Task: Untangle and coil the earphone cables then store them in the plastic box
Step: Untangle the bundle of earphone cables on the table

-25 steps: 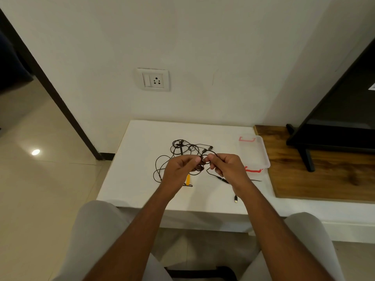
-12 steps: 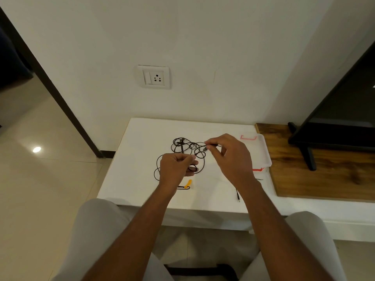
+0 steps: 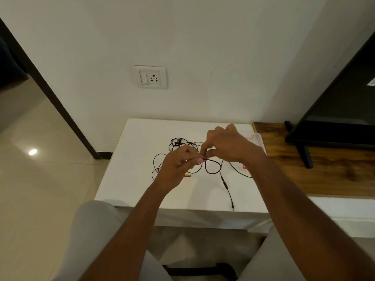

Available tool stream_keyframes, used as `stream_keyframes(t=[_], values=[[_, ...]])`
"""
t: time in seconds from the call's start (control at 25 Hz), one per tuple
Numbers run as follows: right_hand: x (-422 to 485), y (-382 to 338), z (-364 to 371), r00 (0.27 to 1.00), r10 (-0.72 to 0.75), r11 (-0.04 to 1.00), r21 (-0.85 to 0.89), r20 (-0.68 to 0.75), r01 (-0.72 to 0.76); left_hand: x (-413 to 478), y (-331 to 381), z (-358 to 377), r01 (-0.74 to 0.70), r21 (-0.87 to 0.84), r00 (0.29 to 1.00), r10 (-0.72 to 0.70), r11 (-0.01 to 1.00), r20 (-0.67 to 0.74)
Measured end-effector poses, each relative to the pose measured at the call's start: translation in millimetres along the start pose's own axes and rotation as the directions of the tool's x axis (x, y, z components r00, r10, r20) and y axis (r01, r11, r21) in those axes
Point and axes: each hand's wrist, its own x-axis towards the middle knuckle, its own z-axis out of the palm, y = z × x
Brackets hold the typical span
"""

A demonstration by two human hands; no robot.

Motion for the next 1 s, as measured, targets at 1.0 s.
stream_keyframes(t=[1.0], values=[[-68.7,-2.6,53.1,0.821,0.567,0.285,0.951,-0.064,-0.122,5.7,-4.3,-28.9,0.152,-0.457,0.625,-0.444,0.876,-0.643]])
